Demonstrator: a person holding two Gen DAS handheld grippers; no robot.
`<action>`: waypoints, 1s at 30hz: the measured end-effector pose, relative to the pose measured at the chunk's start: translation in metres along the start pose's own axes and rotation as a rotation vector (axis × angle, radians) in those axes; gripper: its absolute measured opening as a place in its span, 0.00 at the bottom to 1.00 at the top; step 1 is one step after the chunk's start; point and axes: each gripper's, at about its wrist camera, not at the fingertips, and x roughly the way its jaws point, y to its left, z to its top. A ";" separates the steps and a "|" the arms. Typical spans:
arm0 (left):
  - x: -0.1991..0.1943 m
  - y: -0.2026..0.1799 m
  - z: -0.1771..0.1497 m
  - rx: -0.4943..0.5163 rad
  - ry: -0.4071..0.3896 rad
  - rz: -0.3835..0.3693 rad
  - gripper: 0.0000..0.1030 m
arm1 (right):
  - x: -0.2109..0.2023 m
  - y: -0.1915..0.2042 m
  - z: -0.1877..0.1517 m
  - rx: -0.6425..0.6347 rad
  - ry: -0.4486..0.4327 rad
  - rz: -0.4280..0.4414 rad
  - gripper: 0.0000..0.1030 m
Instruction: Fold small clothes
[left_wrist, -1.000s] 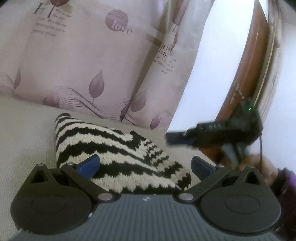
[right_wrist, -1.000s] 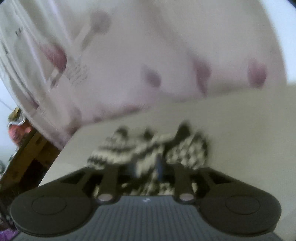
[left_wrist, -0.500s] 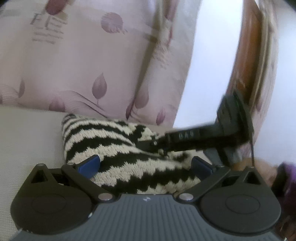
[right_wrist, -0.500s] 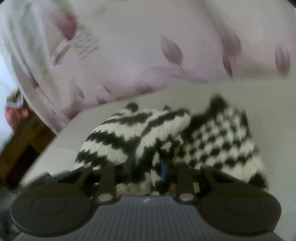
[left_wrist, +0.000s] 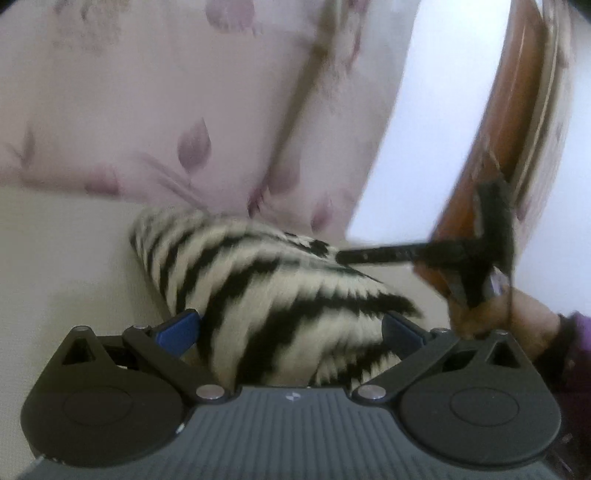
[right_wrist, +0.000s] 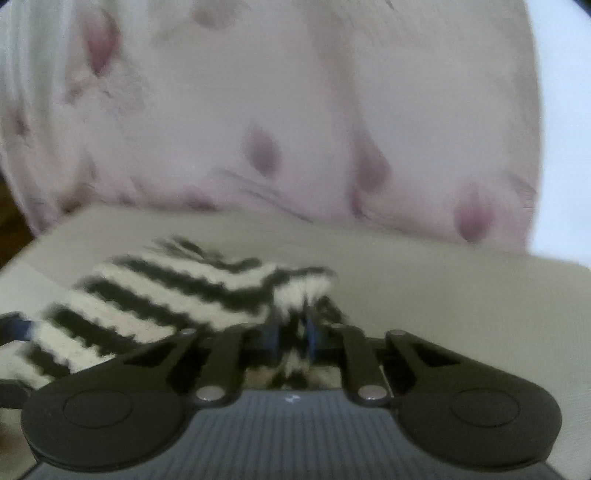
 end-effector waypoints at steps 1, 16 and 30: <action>0.003 0.000 -0.003 -0.003 0.019 -0.003 1.00 | 0.002 -0.009 -0.004 0.047 -0.002 0.022 0.07; -0.022 -0.001 0.000 -0.030 -0.021 -0.021 1.00 | -0.056 -0.008 -0.046 0.217 -0.049 0.147 0.94; -0.018 0.018 0.021 -0.136 0.036 0.003 1.00 | -0.033 -0.024 -0.071 0.240 0.080 0.170 0.76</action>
